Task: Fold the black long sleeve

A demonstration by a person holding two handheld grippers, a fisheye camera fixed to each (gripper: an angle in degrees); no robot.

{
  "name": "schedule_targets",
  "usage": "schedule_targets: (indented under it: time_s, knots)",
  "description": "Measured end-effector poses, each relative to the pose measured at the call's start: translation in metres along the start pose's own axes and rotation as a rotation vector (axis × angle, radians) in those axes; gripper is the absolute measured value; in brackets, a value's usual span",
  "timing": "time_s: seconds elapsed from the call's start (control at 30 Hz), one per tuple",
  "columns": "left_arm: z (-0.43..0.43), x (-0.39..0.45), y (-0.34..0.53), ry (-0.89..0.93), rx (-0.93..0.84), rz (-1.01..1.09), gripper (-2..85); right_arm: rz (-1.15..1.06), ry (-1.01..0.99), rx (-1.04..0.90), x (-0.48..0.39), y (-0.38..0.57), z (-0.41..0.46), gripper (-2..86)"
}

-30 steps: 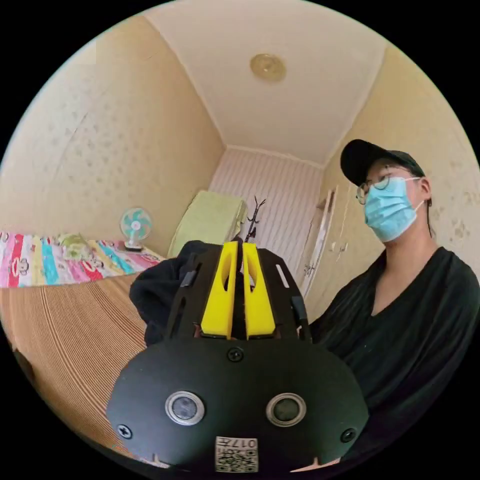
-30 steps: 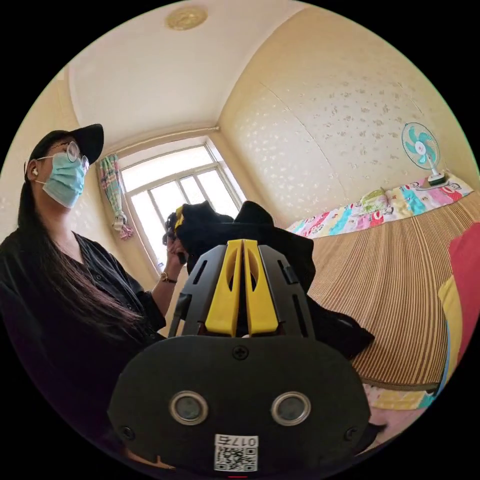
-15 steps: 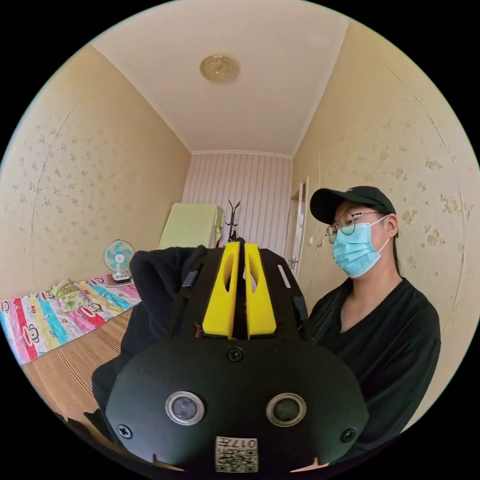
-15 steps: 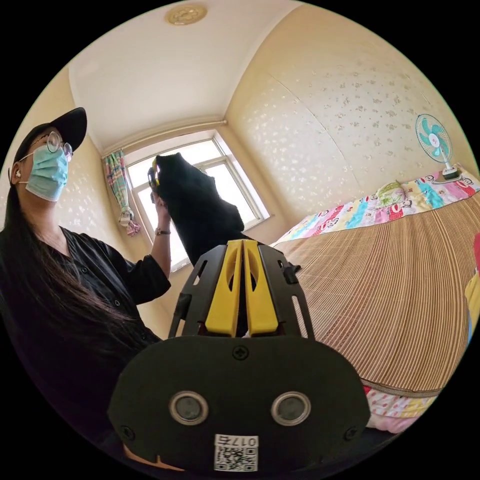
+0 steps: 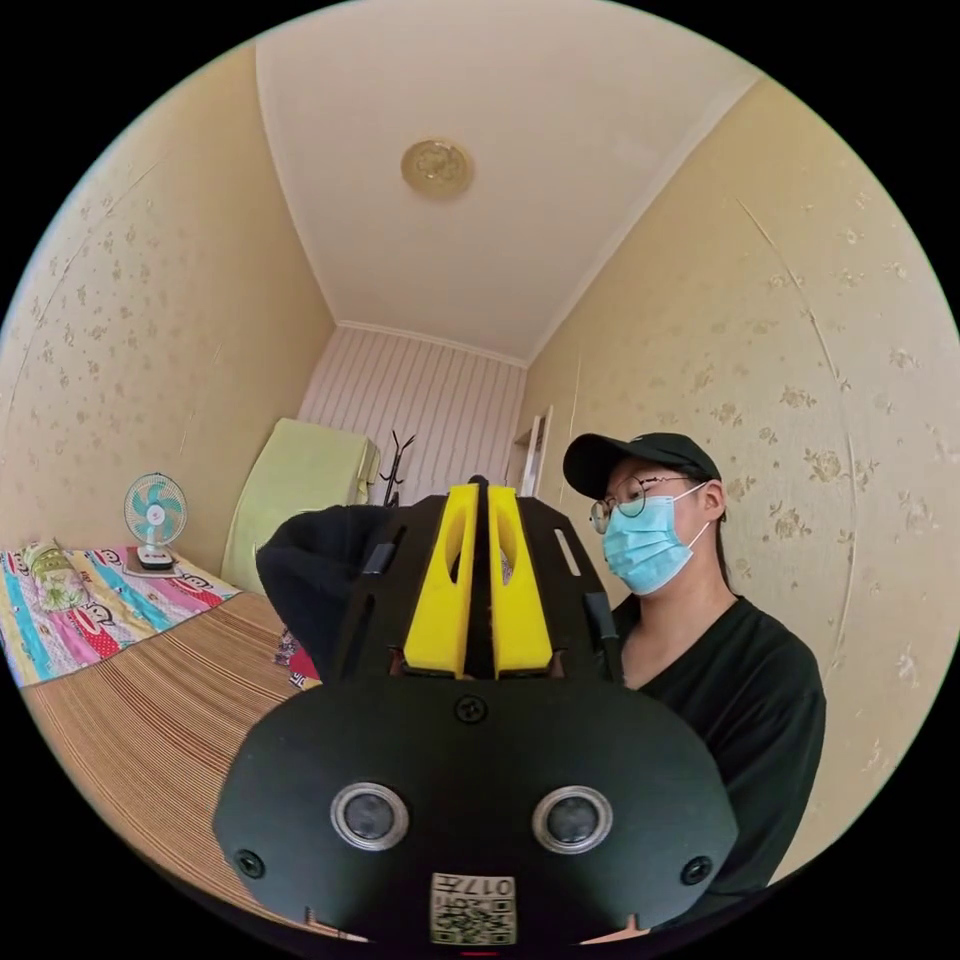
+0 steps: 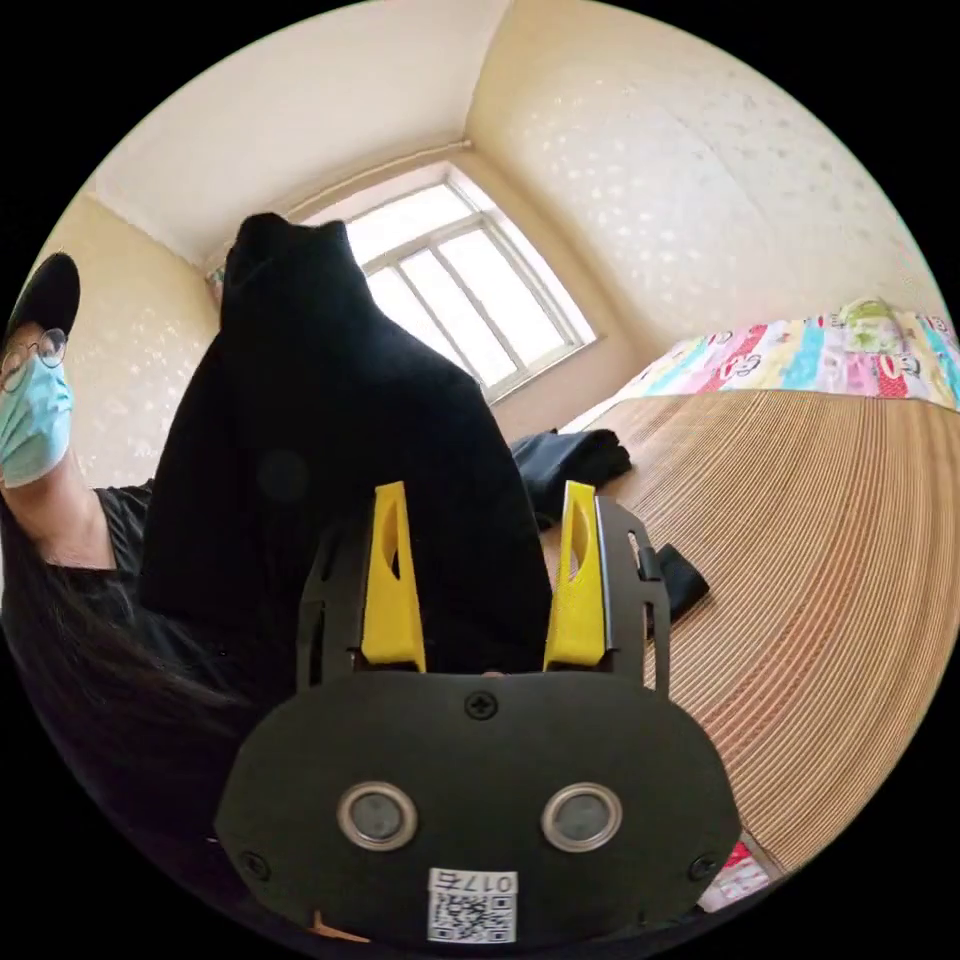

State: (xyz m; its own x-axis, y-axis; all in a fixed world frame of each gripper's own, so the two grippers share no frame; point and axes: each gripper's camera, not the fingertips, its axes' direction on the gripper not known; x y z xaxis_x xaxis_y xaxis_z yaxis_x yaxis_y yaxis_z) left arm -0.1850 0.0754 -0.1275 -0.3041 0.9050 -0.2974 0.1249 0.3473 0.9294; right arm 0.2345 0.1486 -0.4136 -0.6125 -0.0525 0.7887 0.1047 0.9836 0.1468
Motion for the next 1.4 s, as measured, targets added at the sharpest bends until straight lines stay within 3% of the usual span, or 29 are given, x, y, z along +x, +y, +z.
schedule_targets:
  time_s: [0.07, 0.13, 0.2, 0.3, 0.37, 0.53, 0.63, 0.73, 0.83, 0.93, 0.97, 1.0, 1.1, 1.17, 1.27, 1.33, 1.4]
  knots:
    - [-0.009, 0.010, -0.005, -0.017, -0.010, -0.001, -0.3, -0.025, 0.084, 0.008, -0.012, -0.008, 0.018, 5.4]
    - [-0.025, 0.026, -0.009, -0.084, -0.008, 0.014, -0.3, 0.029, 0.292, 0.147, -0.029, -0.015, -0.003, 4.5]
    - [-0.047, 0.049, -0.010, -0.219, 0.023, 0.042, -0.4, 0.034, 0.572, 0.462, -0.082, -0.016, -0.061, 4.0]
    - [-0.071, 0.089, -0.002, -0.496, 0.120, 0.086, -0.5, -0.109, 0.702, 0.799, -0.167, -0.017, -0.108, 3.8]
    - [-0.067, 0.110, 0.010, -0.652, 0.223, 0.092, -0.5, -0.206, 0.738, 0.925, -0.212, -0.025, -0.115, 3.7]
    - [-0.026, 0.129, 0.012, -0.930, 0.356, 0.243, -0.3, -0.359, 0.849, 1.089, -0.274, -0.063, -0.101, 3.7]
    - [-0.008, 0.087, -0.016, -1.076, 0.368, 0.227, 0.0, -0.411, 1.045, 1.093, -0.269, -0.114, -0.083, 3.8]
    - [0.002, -0.014, -0.064, -1.184, 0.264, 0.111, 0.8, -0.357, 1.229, 0.952, -0.220, -0.201, -0.074, 4.2]
    - [0.001, -0.179, -0.101, -1.276, 0.089, -0.152, 2.7, -0.133, 1.258, 0.611, -0.098, -0.310, -0.083, 5.0]
    - [-0.016, -0.334, -0.064, -1.401, -0.056, -0.483, 4.3, 0.220, 1.240, 0.275, 0.093, -0.370, -0.074, 8.2]
    - [-0.019, -0.369, -0.032, -1.351, -0.110, -0.573, 4.5, 0.419, 1.219, 0.133, 0.161, -0.366, -0.063, 9.0]
    - [-0.018, -0.382, -0.015, -1.304, -0.143, -0.582, 4.9, 0.488, 1.201, 0.052, 0.201, -0.346, -0.046, 8.8]
    - [0.008, -0.414, 0.083, -1.218, -0.331, -0.577, 6.0, 0.413, 1.149, -0.039, 0.236, -0.275, 0.016, 8.4]
    - [0.043, -0.432, 0.178, -1.163, -0.602, -0.619, 6.2, 0.408, 1.077, -0.188, 0.257, -0.225, 0.065, 8.7]
    - [0.069, -0.431, 0.291, -1.108, -0.861, -0.747, 5.6, 0.451, 0.952, -0.393, 0.274, -0.134, 0.140, 9.2]
    - [0.067, -0.411, 0.338, -1.148, -0.927, -0.804, 4.3, 0.425, 0.966, -0.411, 0.258, -0.089, 0.164, 9.2]
    - [0.060, -0.370, 0.351, -1.142, -0.823, -0.739, 2.7, 0.310, 1.127, -0.329, 0.203, -0.056, 0.164, 8.6]
